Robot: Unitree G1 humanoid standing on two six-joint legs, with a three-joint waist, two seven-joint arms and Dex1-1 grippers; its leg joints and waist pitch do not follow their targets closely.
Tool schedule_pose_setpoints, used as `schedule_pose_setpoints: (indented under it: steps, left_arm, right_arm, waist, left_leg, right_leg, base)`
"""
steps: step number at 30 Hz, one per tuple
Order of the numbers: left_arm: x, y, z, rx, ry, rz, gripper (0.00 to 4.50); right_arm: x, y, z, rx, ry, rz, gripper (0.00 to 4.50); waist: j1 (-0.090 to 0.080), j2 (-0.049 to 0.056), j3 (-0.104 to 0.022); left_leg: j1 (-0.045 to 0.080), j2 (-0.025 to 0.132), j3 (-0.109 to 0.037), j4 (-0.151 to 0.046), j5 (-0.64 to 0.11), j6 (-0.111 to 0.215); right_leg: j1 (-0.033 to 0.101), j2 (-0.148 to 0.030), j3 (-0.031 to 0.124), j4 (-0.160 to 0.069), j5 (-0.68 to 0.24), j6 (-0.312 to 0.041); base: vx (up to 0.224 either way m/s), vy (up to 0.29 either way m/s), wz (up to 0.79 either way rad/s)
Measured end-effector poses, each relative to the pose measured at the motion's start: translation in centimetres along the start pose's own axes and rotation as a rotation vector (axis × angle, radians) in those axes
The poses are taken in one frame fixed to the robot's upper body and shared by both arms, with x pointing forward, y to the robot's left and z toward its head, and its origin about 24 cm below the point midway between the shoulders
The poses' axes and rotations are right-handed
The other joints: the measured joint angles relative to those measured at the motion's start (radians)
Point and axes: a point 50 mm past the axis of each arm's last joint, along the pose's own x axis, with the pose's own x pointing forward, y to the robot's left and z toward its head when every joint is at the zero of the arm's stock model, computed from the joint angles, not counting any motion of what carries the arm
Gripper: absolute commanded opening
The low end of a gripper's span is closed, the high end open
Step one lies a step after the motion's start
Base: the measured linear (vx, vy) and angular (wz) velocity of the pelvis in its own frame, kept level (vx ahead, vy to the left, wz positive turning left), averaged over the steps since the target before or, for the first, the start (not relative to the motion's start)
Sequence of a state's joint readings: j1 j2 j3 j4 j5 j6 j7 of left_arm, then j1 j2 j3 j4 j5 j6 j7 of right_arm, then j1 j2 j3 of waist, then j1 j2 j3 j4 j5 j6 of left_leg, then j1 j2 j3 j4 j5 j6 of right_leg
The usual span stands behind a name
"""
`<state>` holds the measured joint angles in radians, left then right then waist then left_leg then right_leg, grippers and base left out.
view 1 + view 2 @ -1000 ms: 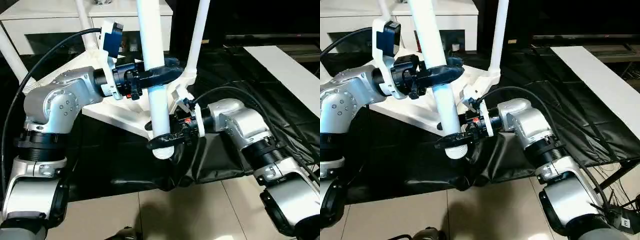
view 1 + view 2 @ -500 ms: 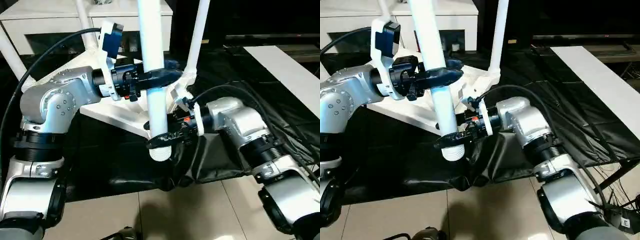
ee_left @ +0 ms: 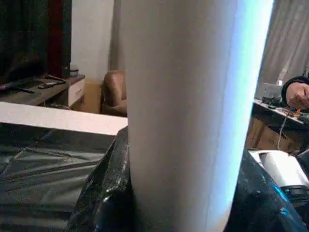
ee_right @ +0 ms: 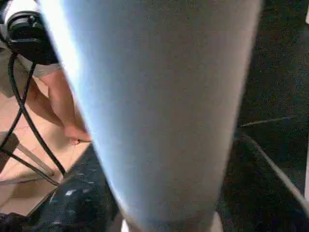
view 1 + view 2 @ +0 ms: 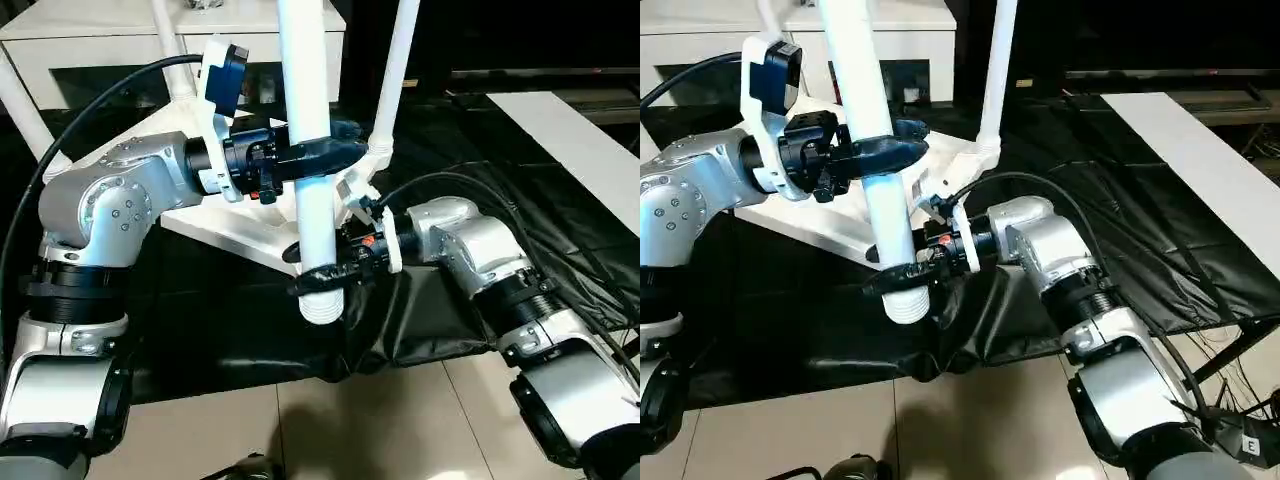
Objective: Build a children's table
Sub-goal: Move to table
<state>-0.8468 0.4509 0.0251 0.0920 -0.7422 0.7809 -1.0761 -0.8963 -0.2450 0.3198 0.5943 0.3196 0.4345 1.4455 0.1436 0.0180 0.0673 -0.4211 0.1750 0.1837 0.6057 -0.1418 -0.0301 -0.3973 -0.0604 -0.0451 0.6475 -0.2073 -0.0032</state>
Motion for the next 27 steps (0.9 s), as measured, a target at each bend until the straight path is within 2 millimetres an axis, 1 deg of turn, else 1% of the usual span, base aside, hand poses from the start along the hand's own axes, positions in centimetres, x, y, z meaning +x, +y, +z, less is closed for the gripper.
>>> schedule_pose_setpoints:
  steps: [1, 2, 3, 5, 10, 11, 13, 16, 19, 20, 21, 22, 24, 25, 26, 27]
  left_arm:
    - [0.0, 0.0, 0.0, 0.001, 0.0, 0.001, 1.75]
    - [0.0, 0.0, 0.0, 0.001, 0.0, 0.001, 1.75]
    - [0.0, 0.0, 0.0, 0.001, 0.0, 0.001, 1.75]
    - [0.0, 0.0, 0.0, 0.001, -0.001, 0.003, 1.75]
    - [-0.1, 0.0, 0.1, 0.002, -0.001, 0.006, 1.75]
    - [-0.1, 0.1, 0.0, 0.005, 0.002, 0.019, 2.1]
    - [-0.1, 0.2, 0.0, 0.01, 0.007, 0.034, 2.45]
    - [-0.4, 0.7, -0.5, -0.029, 0.021, 0.07, 2.55]
    - [-0.7, 0.8, -0.7, -0.052, 0.038, 0.07, 2.91]
    - [-0.8, 0.8, -0.6, -0.053, 0.041, 0.065, 3.0]
    - [-0.8, 0.8, -0.6, -0.054, 0.044, 0.064, 3.0]
    - [-0.9, 0.8, -0.6, -0.058, 0.049, 0.065, 3.12]
    - [-1.0, 0.8, -0.7, -0.066, 0.05, 0.061, 3.32]
    - [-1.0, 0.8, -0.7, -0.07, 0.048, 0.057, 3.32]
    - [-1.1, 0.9, -0.8, -0.076, 0.044, 0.06, 3.38]
    - [-1.2, 1.0, -0.8, -0.083, 0.041, 0.066, 3.59]
  right_arm:
    - [0.0, 0.0, 0.0, -0.002, -0.001, 0.003, 2.45]
    - [0.1, 0.0, 0.0, -0.002, -0.001, 0.004, 2.45]
    - [0.1, 0.0, 0.0, -0.002, -0.002, 0.005, 2.28]
    - [0.1, 0.0, 0.0, -0.006, -0.002, 0.006, 2.09]
    - [0.1, 0.0, 0.1, -0.011, -0.003, 0.009, 1.97]
    - [0.1, 0.0, 0.0, -0.011, -0.003, 0.009, 1.96]
    - [0.1, 0.0, 0.0, -0.008, -0.002, 0.008, 1.96]
    - [-0.1, -0.1, 0.1, -0.006, -0.022, -0.003, 1.92]
    - [-0.4, -0.1, 0.3, -0.008, -0.036, -0.012, 1.9]
    - [-0.5, -0.1, 0.3, -0.009, -0.041, -0.016, 1.89]
    - [-0.5, -0.1, 0.3, -0.009, -0.042, -0.017, 1.89]
    - [-0.5, -0.2, 0.4, -0.009, -0.047, -0.025, 1.89]
    - [-0.8, -0.2, 0.6, -0.013, -0.076, -0.046, 1.89]
    - [-1.1, -0.2, 0.8, -0.016, -0.09, -0.055, 1.89]
    - [-1.2, -0.2, 1.0, -0.023, -0.093, -0.06, 1.89]
    - [-1.4, -0.1, 1.1, -0.031, -0.096, -0.064, 1.89]
  waist:
    - [0.0, 0.0, 0.0]
    - [0.0, 0.0, 0.0]
    - [0.001, 0.0, 0.0]
    - [0.0, 0.0, 0.0]
    - [0.0, 0.0, 0.0]
    - [0.0, 0.0, 0.0]
    - [0.0, 0.0, 0.0]
    - [0.0, 0.0, 0.0]
    - [-0.001, 0.0, 0.0]
    - [-0.001, 0.002, 0.0]
    - [-0.001, 0.002, 0.0]
    - [-0.001, 0.002, 0.0]
    - [0.0, 0.005, 0.001]
    - [0.0, 0.01, 0.001]
    - [0.0, 0.012, 0.001]
    - [-0.001, 0.015, 0.001]
  left_leg:
    - [0.0, 0.0, 0.0, 0.0, 0.0, 0.0]
    - [0.0, 0.0, 0.0, 0.0, 0.0, 0.0]
    - [0.0, 0.0, 0.0, 0.0, 0.0, 0.0]
    - [0.0, 0.0, 0.0, 0.0, 0.0, 0.0]
    - [0.0, 0.0, 0.0, 0.0, 0.0, 0.0]
    - [0.0, 0.0, 0.0, 0.0, 0.0, 0.0]
    - [0.0, 0.0, 0.0, 0.0, 0.0, 0.0]
    - [0.0, 0.0, 0.0, 0.0, 0.0, 0.0]
    - [0.0, 0.0, 0.0, 0.001, 0.0, 0.0]
    - [0.0, 0.0, 0.0, 0.001, 0.0, 0.0]
    - [0.0, 0.0, 0.0, 0.001, 0.0, 0.0]
    - [0.0, 0.0, 0.0, 0.001, 0.0, 0.0]
    - [0.0, 0.0, 0.0, 0.001, 0.0, 0.0]
    - [0.0, 0.0, 0.0, 0.001, 0.0, 0.0]
    - [0.0, 0.0, 0.0, 0.002, 0.0, 0.0]
    - [0.0, 0.0, 0.0, 0.002, 0.0, 0.0]
  right_leg:
    - [0.0, 0.0, 0.0, 0.0, 0.0, 0.0]
    - [0.0, 0.0, 0.0, 0.0, 0.0, 0.0]
    - [0.0, 0.0, 0.0, 0.0, 0.0, 0.0]
    - [0.0, 0.0, 0.0, 0.0, 0.0, 0.0]
    - [0.0, 0.0, 0.0, 0.0, 0.0, 0.0]
    - [0.0, 0.0, 0.0, 0.0, 0.0, 0.0]
    - [0.0, 0.0, 0.0, 0.0, 0.0, 0.0]
    - [0.0, 0.0, 0.0, 0.0, 0.0, 0.0]
    - [0.0, 0.0, 0.0, 0.0, 0.0, 0.0]
    - [0.0, 0.0, 0.0, 0.0, 0.0, 0.0]
    - [0.0, 0.0, 0.0, 0.0, 0.0, 0.0]
    - [0.0, 0.0, 0.0, 0.0, 0.0, 0.0]
    - [0.0, 0.0, 0.0, 0.0, 0.0, 0.0]
    - [0.001, 0.0, 0.0, 0.0, 0.0, 0.0]
    - [0.001, 0.0, 0.0, 0.0, 0.0, 0.0]
    - [0.001, 0.0, 0.0, 0.0, 0.0, 0.0]
  base:
    - [0.0, 0.0, 0.0]
    - [0.0, 0.0, 0.0]
    - [0.0, 0.0, 0.0]
    - [0.0, 0.0, 0.0]
    - [0.0, 0.0, 0.0]
    - [0.0, 0.0, 0.0]
    - [0.0, 0.0, 0.0]
    - [0.0, 0.0, 0.0]
    - [0.0, 0.0, 0.0]
    - [0.0, 0.0, 0.0]
    - [0.0, 0.0, 0.0]
    - [0.0, 0.0, 0.0]
    - [0.0, 0.0, 0.0]
    - [0.0, 0.0, 0.0]
    - [0.0, 0.0, 0.0]
    - [0.0, 0.0, 0.0]
